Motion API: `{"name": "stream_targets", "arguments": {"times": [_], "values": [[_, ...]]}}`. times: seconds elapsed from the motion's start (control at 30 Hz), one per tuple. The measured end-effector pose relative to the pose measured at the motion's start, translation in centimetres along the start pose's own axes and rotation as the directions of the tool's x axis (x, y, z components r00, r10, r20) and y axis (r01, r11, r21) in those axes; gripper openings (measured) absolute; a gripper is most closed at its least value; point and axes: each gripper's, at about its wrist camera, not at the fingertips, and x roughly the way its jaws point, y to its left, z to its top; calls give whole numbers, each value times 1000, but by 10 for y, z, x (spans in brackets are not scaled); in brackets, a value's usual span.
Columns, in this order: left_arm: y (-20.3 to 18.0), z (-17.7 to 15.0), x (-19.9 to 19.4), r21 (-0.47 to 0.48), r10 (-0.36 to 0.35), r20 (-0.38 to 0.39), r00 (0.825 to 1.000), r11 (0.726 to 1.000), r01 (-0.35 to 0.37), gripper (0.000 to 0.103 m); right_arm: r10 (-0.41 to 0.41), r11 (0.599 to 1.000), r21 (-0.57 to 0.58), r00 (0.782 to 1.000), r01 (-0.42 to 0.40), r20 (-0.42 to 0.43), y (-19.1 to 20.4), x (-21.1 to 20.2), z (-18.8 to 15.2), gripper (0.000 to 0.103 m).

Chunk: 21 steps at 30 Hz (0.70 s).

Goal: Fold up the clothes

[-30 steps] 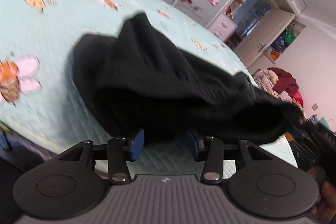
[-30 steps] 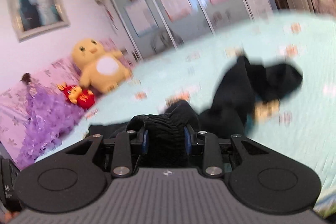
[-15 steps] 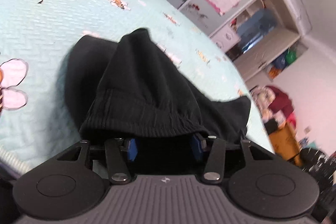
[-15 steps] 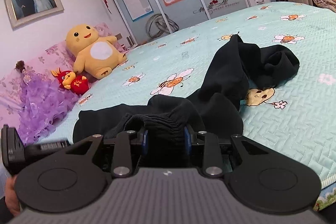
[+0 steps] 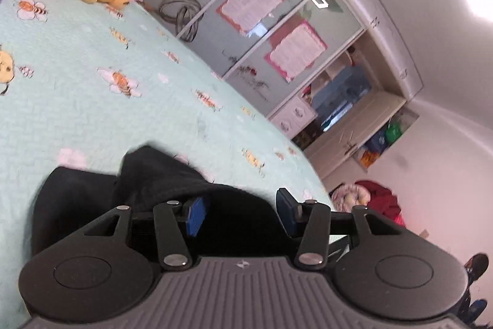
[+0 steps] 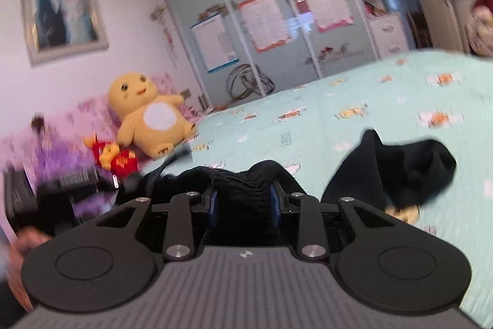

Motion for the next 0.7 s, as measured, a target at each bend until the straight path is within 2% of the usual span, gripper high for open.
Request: {"name": "stream_targets", "arguments": {"times": [0.07, 0.13, 0.17, 0.23, 0.3, 0.4, 0.53, 0.63, 0.7], "values": [[-9, 6, 3, 14, -10, 17, 1000, 1000, 10, 53, -1, 998, 56, 1000, 0, 5, -3, 3, 6, 32], [-8, -5, 10, 42, 18, -10, 1000, 999, -17, 53, -25, 1000, 10, 1000, 24, 14, 0, 8, 5, 32], [-3, -12, 10, 40, 25, -24, 999, 999, -24, 53, -38, 999, -18, 999, 37, -24, 0, 18, 3, 32], [13, -28, 9, 19, 30, -56, 998, 999, -29, 53, -51, 998, 33, 996, 54, -79, -9, 31, 1, 32], [26, -38, 12, -8, 32, -85, 996, 999, -33, 53, -28, 995, 91, 997, 33, -66, -16, 30, 0, 32], [37, -41, 16, -60, 39, -121, 992, 997, -47, 53, 3, 995, 102, 998, 4, -68, -14, 30, -2, 32], [34, -43, 25, -52, 20, -145, 989, 998, -28, 53, 22, 995, 102, 997, -15, -70, -10, 29, -5, 32], [32, -34, 22, -67, 9, -106, 994, 998, -16, 53, 36, 994, 106, 998, -30, -50, -8, 20, -3, 32], [29, -26, 11, -83, -32, -56, 998, 996, 28, 52, 50, 993, 104, 999, -49, -11, -10, 8, -1, 32]]}}
